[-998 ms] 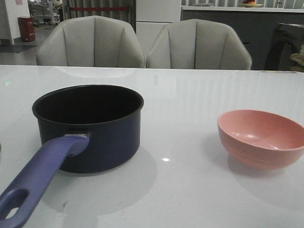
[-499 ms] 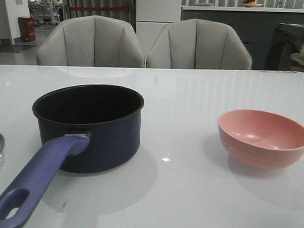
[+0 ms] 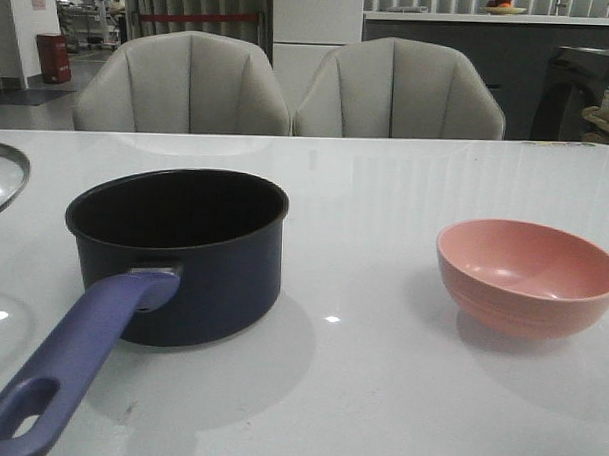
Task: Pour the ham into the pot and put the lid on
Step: 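Carry the glass lid over the saucepan with the left gripper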
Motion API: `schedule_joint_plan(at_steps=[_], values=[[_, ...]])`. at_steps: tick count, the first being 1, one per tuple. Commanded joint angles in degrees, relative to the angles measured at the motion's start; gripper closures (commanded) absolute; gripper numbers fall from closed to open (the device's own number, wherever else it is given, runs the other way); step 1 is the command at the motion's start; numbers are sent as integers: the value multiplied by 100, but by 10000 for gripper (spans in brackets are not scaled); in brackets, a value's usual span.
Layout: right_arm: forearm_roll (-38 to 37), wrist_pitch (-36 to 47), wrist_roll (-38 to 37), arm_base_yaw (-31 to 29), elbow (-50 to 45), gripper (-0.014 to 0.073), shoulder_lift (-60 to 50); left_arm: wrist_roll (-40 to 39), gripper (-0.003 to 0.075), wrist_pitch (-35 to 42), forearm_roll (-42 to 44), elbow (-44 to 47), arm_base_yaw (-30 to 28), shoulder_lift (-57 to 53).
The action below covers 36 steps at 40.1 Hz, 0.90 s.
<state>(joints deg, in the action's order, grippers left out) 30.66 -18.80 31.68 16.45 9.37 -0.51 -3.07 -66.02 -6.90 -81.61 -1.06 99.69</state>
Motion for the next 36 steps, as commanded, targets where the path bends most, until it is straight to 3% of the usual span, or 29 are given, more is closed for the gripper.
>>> schedule_joint_plan(at_steps=[1,18,36], values=[[107,349,34,9,148,436,58,87,607,-31,-160,-419,337,-323],[107,349,34,9,148,436,58,87,607,359,-173,-847,1915,-271],[107,349,34,9,148,436,58,87,607,658,-181,-935,2589,-118]])
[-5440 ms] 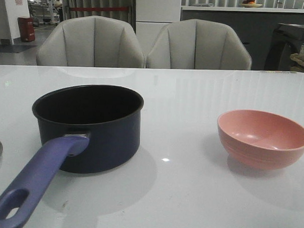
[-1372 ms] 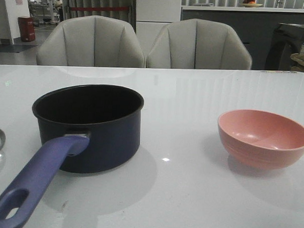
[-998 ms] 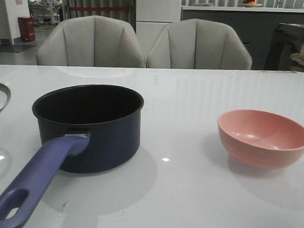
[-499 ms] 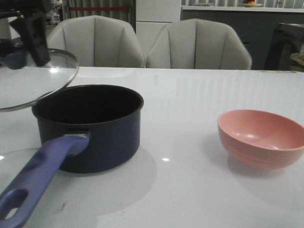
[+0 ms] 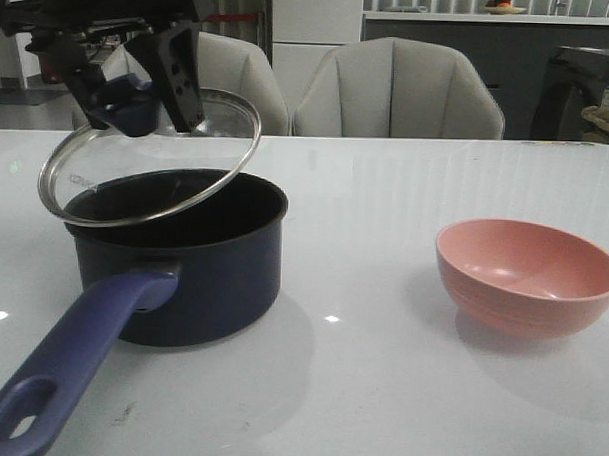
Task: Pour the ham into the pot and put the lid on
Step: 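Carry the glass lid over the saucepan with the left gripper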
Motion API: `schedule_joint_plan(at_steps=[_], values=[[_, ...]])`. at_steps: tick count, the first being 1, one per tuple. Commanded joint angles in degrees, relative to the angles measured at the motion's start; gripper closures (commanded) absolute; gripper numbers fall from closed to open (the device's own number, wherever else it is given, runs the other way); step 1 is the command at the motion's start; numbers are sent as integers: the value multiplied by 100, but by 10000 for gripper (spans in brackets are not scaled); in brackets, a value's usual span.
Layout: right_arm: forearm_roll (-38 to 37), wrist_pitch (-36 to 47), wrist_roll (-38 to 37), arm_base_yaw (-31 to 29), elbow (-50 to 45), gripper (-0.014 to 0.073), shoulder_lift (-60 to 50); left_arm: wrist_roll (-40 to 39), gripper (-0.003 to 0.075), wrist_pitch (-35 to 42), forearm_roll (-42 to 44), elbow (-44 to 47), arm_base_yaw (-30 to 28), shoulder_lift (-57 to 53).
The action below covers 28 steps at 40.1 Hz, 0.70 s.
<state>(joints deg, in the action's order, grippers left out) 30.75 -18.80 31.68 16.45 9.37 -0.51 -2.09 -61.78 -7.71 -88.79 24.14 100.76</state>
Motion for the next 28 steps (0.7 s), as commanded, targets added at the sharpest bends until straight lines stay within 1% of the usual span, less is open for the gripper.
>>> schedule_joint_plan(at_steps=[1,18,28], values=[[98,349,34,9,148,436,58,-1,607,235,-100,-217,96,-211],[98,349,34,9,148,436,58,142,606,407,-309,-291,128,87],[98,349,34,9,148,436,58,142,604,185,-322,-291,128,358]])
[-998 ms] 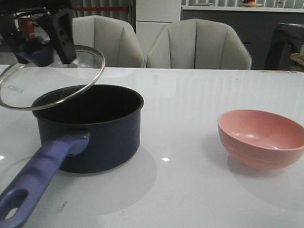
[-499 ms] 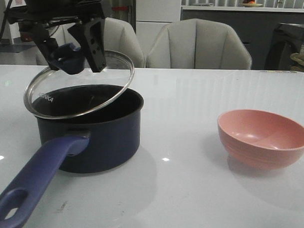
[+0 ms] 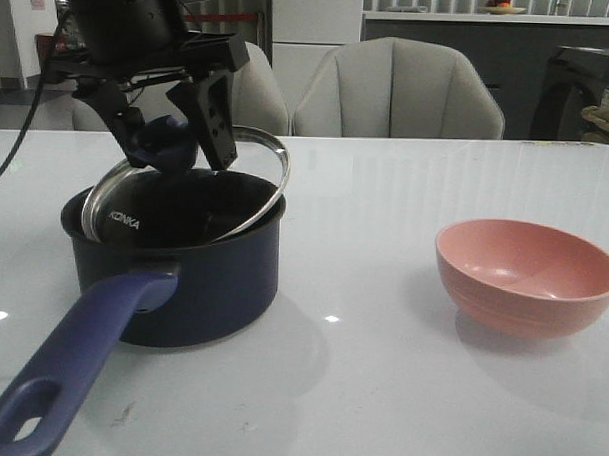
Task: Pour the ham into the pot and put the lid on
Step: 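Carry the glass lid over the saucepan with the left gripper, then lower the glass lid onto the saucepan rim with the left gripper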
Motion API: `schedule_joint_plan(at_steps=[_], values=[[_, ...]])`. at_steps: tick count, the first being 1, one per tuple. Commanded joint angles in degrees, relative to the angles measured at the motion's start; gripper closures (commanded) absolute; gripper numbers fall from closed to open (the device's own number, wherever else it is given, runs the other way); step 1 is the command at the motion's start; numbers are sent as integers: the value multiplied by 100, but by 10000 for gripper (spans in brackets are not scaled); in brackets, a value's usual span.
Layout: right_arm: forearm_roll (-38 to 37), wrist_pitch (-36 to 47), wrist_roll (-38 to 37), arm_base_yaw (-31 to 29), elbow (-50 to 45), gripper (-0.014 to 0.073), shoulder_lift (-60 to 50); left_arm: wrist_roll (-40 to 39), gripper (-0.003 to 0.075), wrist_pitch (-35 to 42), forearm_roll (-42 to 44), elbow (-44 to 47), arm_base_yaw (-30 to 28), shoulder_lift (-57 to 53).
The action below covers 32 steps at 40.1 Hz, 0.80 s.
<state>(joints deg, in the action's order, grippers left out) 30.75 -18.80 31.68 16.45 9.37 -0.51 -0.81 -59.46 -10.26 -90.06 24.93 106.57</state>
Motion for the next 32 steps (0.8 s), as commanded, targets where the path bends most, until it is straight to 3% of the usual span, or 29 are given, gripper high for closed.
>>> schedule_joint_plan(at_steps=[1,32], values=[[98,349,34,9,148,436,58,14,604,-47,-67,-164,49,-215],[98,349,34,9,148,436,58,14,604,-951,163,-758,38,113]])
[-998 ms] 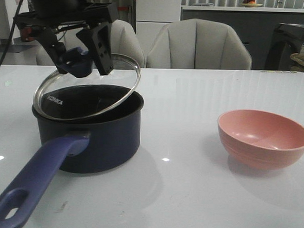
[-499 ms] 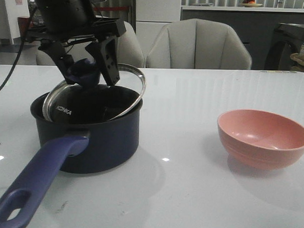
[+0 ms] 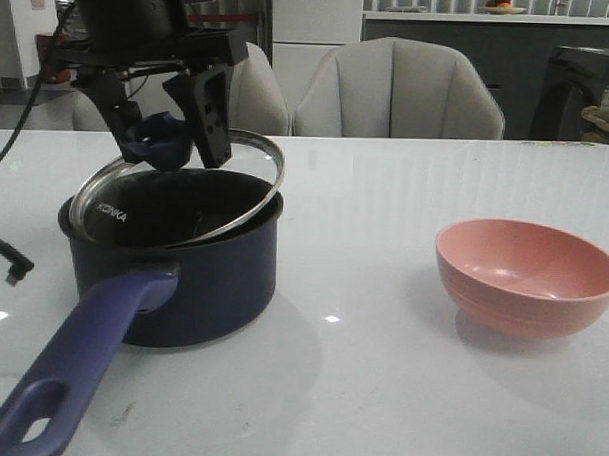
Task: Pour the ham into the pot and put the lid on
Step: 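Lower the glass lid onto the saucepan rim with the left gripper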
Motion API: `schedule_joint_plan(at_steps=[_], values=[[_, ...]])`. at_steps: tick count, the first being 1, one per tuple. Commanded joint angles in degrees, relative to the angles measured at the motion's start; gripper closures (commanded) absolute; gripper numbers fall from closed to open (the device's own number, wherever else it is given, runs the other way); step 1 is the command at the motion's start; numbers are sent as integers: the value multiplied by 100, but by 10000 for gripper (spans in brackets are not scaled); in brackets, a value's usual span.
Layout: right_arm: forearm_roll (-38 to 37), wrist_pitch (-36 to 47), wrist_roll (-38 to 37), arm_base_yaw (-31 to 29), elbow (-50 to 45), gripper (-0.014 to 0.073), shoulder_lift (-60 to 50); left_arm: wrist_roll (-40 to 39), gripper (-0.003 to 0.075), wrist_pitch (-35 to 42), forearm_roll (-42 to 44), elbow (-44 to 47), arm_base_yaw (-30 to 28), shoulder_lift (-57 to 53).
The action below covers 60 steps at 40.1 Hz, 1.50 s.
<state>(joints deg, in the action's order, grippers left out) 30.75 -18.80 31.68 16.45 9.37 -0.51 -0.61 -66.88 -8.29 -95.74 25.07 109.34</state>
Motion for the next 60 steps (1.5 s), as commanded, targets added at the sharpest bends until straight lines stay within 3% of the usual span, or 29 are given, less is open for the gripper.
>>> schedule_joint_plan(at_steps=[1,6,14,18,30,44,60], values=[[98,349,34,9,148,436,58,-7,604,-222,-35,-189,24,-140],[98,349,34,9,148,436,58,-7,582,-261,-51,-189,24,-57],[98,349,34,9,148,436,58,-7,423,-395,-51,-229,24,-36],[98,349,34,9,148,436,58,-7,382,-544,-29,-331,24,-36],[98,349,34,9,148,436,58,-7,367,-694,293,-446,24,-36],[98,349,34,9,148,436,58,138,256,-694,400,-446,24,-36],[98,349,34,9,148,436,58,138,246,-694,611,-446,24,-117]])
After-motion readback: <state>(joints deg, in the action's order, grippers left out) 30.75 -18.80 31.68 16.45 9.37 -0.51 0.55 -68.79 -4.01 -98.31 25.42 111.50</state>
